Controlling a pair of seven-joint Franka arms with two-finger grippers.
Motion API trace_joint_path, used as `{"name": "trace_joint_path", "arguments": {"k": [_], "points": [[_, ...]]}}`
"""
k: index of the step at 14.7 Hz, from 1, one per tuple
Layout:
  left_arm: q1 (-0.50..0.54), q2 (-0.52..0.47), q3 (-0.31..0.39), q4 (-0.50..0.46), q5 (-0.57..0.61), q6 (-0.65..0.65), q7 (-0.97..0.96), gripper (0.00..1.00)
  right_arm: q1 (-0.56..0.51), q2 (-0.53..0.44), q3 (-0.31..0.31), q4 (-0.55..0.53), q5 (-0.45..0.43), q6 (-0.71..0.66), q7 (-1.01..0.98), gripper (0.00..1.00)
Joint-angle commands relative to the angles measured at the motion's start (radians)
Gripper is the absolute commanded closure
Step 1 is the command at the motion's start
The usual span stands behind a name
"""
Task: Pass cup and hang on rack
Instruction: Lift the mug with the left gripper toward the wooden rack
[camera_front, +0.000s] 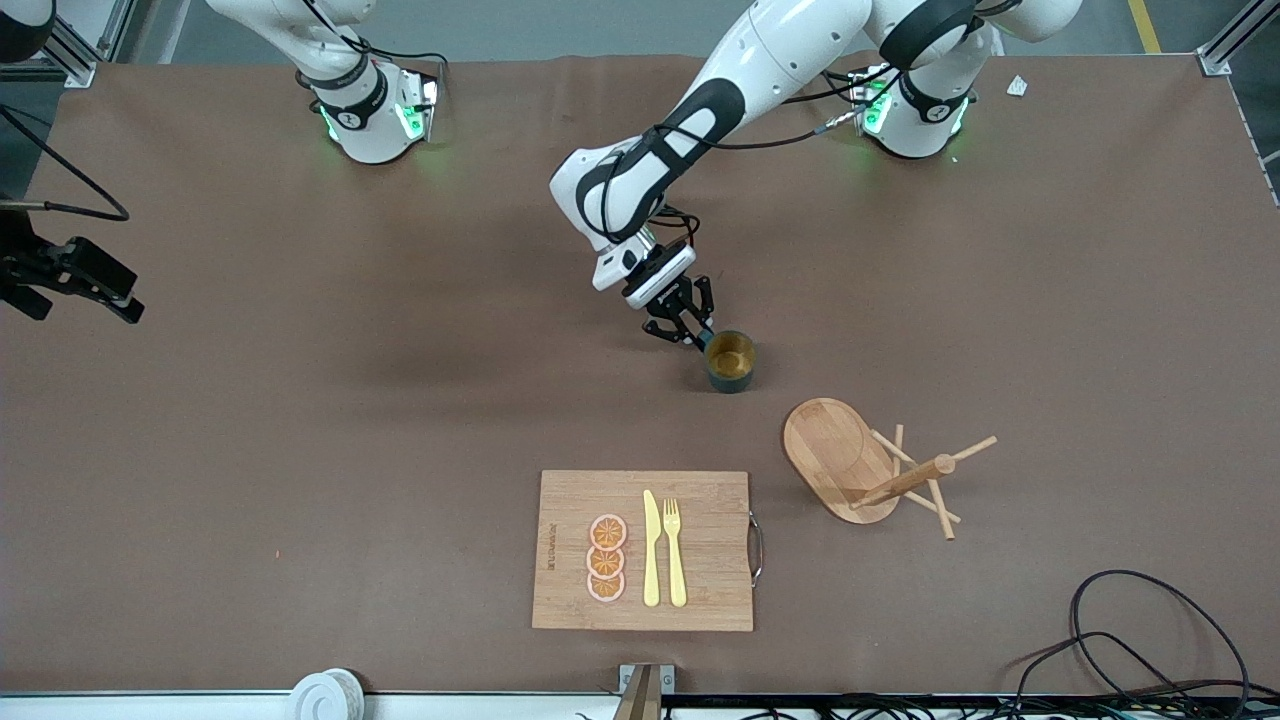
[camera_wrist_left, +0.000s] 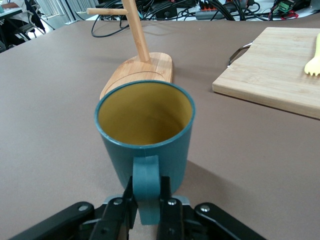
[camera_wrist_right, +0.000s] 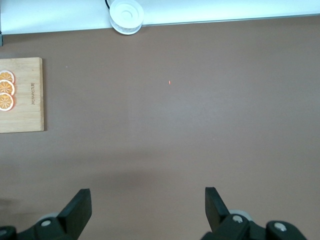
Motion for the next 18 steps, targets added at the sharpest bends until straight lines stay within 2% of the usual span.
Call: {"name": "trace_joint_path", "arguments": {"k": [1, 5, 7, 9, 14, 18], "points": [[0.012, -0.009, 0.000, 0.075, -0.029, -0.007, 0.100, 0.99, -0.036, 0.005, 0.020, 0.027, 0.000, -0.015, 0.002, 0.00], [0.092, -0.070, -0.011, 0.216, -0.175, -0.007, 0.269, 0.99, -0.037, 0.005, 0.020, 0.027, 0.001, -0.014, 0.002, 0.00], [0.139, -0.113, -0.018, 0.284, -0.288, -0.004, 0.330, 0.99, -0.037, 0.005, 0.020, 0.027, 0.001, -0.014, 0.002, 0.00], [0.201, -0.180, -0.020, 0.295, -0.377, 0.021, 0.379, 0.99, -0.036, 0.005, 0.020, 0.027, 0.001, -0.015, 0.002, 0.00], [0.371, -0.346, -0.018, 0.295, -0.722, 0.068, 0.597, 1.00, -0.037, 0.005, 0.020, 0.027, 0.001, -0.014, 0.002, 0.00], [0.515, -0.394, -0.020, 0.309, -1.040, 0.125, 0.700, 1.00, -0.037, 0.005, 0.020, 0.027, 0.001, -0.014, 0.002, 0.00]]}}
